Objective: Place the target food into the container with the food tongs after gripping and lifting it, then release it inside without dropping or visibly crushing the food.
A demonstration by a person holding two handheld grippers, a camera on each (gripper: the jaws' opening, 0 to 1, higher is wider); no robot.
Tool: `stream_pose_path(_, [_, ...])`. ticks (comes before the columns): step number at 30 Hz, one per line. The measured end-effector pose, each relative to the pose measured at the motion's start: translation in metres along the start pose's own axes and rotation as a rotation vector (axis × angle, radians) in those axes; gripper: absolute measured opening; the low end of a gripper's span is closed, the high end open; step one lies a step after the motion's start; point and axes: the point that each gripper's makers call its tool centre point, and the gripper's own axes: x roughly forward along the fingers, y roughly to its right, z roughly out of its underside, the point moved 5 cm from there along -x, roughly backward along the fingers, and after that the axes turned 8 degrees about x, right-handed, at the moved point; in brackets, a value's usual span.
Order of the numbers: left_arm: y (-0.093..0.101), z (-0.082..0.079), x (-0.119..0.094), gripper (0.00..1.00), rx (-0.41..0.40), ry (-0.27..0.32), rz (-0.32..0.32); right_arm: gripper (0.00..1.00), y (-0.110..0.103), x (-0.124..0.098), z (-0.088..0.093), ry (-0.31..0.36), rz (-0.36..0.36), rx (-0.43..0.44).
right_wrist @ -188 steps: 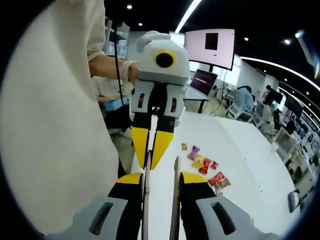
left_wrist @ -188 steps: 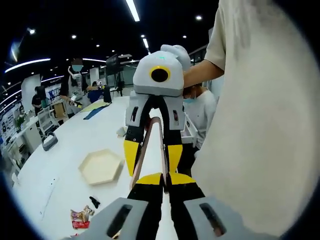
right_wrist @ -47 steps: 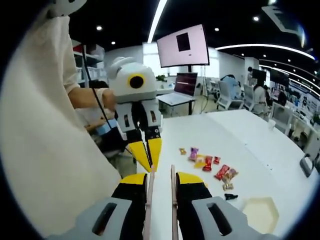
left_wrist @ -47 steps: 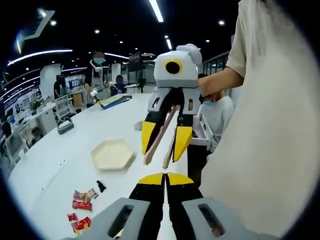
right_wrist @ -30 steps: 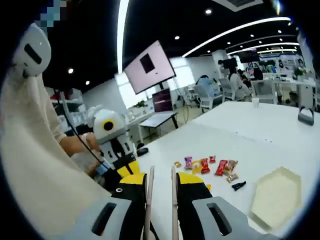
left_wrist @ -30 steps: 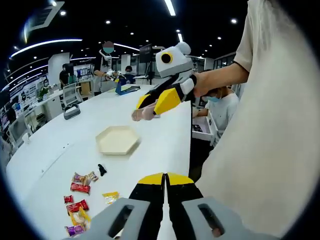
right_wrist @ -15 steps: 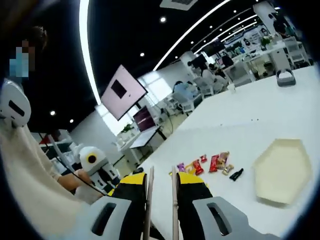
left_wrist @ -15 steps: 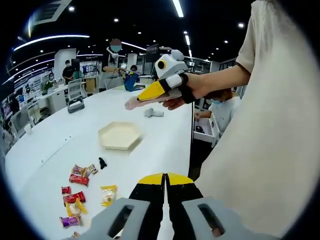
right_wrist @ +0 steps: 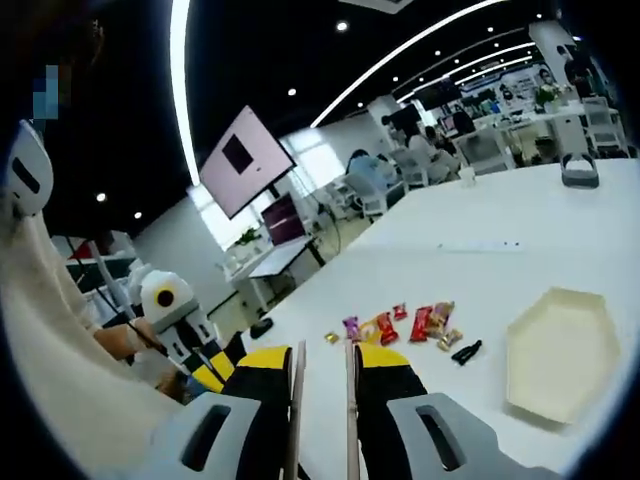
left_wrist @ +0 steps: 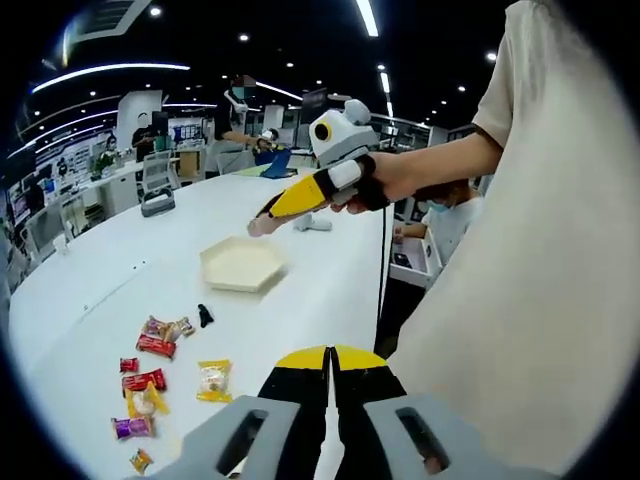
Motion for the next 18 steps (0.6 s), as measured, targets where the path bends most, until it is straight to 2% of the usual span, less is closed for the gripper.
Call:
stream_pose_path(7, [-0.002,0.001,-0.002,0.0,-0.011,0.008,-0.013,0.24,-0.008,0.006,-0.002,-0.003,-0.008,-0.045])
stream_pose_path(13, [-0.008,-0.007,0.001,0.0,-0.023,0.052,-0.031,0.25,-0.019,0.01,0.0,-0.031,-0.047,-0.135])
stream_pose_path(18, [-0.016,-0.012,0.002,0.0,-0.058,0.102,-0.054,0.25,-0.029,0.011,0.0,-0.036,-0.077,-0.163])
